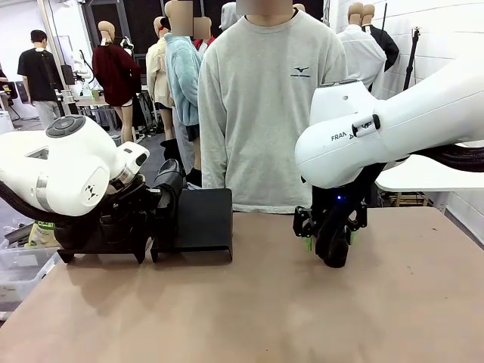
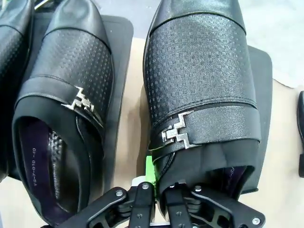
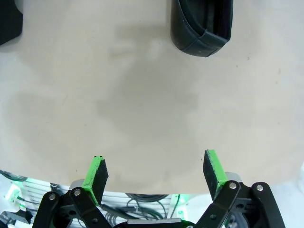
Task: Organize the shoes by placing them on the stand.
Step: Place the Shoe from the middle of the table onto the Shoes Stand.
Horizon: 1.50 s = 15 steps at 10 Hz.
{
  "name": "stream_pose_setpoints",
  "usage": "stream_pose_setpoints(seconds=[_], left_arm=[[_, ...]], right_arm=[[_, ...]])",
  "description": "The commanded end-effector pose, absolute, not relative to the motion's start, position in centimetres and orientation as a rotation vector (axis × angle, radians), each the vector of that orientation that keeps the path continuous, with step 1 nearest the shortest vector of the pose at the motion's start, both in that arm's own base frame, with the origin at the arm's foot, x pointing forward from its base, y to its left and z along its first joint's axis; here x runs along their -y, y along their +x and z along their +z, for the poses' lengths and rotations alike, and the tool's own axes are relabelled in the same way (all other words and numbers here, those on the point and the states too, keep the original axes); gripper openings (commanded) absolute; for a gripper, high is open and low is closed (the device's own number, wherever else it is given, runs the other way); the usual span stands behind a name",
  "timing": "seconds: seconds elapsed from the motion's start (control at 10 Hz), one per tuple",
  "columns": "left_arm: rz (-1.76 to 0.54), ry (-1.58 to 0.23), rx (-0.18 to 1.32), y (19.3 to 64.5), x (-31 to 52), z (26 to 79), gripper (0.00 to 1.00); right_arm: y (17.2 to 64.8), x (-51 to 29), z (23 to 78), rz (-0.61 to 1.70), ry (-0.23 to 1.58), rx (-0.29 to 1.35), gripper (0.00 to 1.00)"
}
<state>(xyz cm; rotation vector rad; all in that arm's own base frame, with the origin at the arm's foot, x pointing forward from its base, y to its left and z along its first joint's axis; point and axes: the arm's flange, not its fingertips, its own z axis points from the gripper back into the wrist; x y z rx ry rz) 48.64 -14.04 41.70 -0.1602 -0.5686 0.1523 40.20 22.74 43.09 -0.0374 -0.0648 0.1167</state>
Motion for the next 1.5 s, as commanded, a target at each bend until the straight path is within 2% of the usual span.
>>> stream_pose_setpoints(seconds=[0.0, 0.7, 1.2, 1.4], left_arm=[[0.171, -0.142, 0.558, 49.0, 14.8, 42.5, 0.0], [0.19, -0.129, 0.466, 49.2, 15.0, 41.1, 0.02], [0.125, -0.125, 0.466, 49.6, 15.1, 40.9, 0.99], [0.13, -0.129, 0.486, 49.4, 15.4, 41.6, 1.0]], right_arm=[[40.1, -22.8, 43.2, 0.108, -0.042, 0.058, 1.0], [40.1, -22.8, 43.2, 0.108, -0.042, 0.058, 1.0], [40.1, -22.8, 43.2, 0.108, -0.042, 0.058, 1.0], [40.1, -22.8, 43.2, 0.108, -0.042, 0.058, 1.0]])
